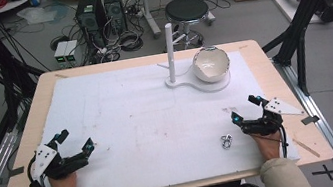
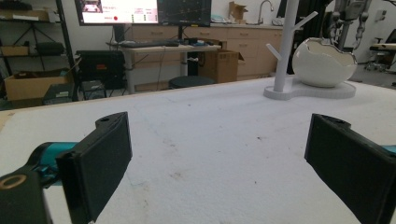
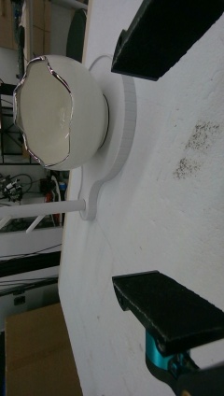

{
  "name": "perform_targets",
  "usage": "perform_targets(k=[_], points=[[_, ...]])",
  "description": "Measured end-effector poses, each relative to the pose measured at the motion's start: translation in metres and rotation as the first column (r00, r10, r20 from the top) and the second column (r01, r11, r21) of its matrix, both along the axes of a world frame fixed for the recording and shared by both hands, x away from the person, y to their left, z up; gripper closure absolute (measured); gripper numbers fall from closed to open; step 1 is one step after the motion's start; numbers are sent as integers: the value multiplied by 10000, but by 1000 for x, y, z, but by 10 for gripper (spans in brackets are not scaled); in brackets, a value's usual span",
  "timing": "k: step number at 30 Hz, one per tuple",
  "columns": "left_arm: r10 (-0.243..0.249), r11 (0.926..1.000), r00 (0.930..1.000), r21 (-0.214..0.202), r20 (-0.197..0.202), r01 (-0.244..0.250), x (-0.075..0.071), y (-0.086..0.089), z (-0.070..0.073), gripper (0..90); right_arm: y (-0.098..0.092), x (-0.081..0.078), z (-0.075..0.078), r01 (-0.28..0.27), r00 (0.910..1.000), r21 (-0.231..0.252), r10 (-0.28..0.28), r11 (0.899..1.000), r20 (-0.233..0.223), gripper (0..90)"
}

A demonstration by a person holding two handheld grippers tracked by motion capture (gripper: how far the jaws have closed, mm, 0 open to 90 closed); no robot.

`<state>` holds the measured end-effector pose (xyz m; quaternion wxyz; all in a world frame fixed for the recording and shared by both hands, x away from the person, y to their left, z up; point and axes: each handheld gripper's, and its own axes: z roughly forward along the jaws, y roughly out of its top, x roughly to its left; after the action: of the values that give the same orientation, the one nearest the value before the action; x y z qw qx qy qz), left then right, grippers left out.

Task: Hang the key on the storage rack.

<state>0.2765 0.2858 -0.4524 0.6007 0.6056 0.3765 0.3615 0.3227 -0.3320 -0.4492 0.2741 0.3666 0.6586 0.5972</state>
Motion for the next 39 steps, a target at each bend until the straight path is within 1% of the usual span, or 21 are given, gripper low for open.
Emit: perform_targets(k=[11,12,14,16,18,22,24,26,28,29,30,31,32,33,34,35,36,37,39], points=[[-8,10000,10000,-16,-6,8,0,0,0,78,0,0,0,11,10000,51,-11,10000,-38,5],[7,10000,10000,-40,-9,-7,0,0,0,78,0,0,0,34,9999,86,-33,10000,-96,5],[-1,10000,10000,-46,-8,1,1,0,0,78,-1,1,0,34,10000,64,-34,10000,-5,5],[-18,10000,10000,-1,-22,18,0,0,0,78,-1,1,0,37,10000,93,-36,10000,-9,5],[-16,10000,10000,13,-11,16,0,0,0,78,-1,1,0,71,9999,151,-69,9999,-102,5],[-7,10000,10000,-24,1,7,0,0,0,78,-2,2,1,-5,9999,198,7,9998,-104,5],[-5,10000,10000,-40,24,5,0,0,0,78,-3,2,2,-170,9994,231,176,9996,-282,5],[-7,10000,10000,-48,27,7,0,0,0,78,-4,0,5,-279,9993,364,288,9989,-245,5],[-7,10000,10000,-38,22,7,0,0,0,78,-6,-1,12,-438,9989,419,445,9982,-170,5],[-7,10000,10000,-38,22,7,0,0,0,78,-6,-1,12,-438,9989,419,445,9982,-170,5],[-6,10000,10000,-47,24,6,0,0,0,78,-8,-3,21,-621,9978,363,629,9974,-195,6],[-4,10000,10000,-40,22,4,0,0,0,78,-9,-3,26,-780,9968,211,783,9967,-166,6],[-3,10000,10000,-27,19,3,0,0,0,78,-9,-3,26,-780,9968,211,783,9967,-166,6],[-11,10000,10000,-50,13,11,0,0,0,78,-9,-3,38,-1103,9938,-163,1100,9938,-160,6],[-11,10000,10000,-50,13,11,0,0,0,78,-8,-3,43,-1282,9917,-355,1278,9911,-114,6],[-4,10000,10000,-29,20,4,0,0,0,78,-7,-3,50,-1597,9872,-640,1593,9851,-112,6],[-3,10000,10000,-33,22,3,0,0,0,78,-6,-3,56,-1896,9818,-929,1899,9775,-55,6],[-4,10000,10000,-34,19,4,0,0,0,78,-4,-3,62,-2150,9765,-1154,2152,9698,-106,6],[-3,10000,10000,-35,20,3,0,0,0,78,0,-1,71,-2723,9621,-1420,2716,9517,-247,6]])
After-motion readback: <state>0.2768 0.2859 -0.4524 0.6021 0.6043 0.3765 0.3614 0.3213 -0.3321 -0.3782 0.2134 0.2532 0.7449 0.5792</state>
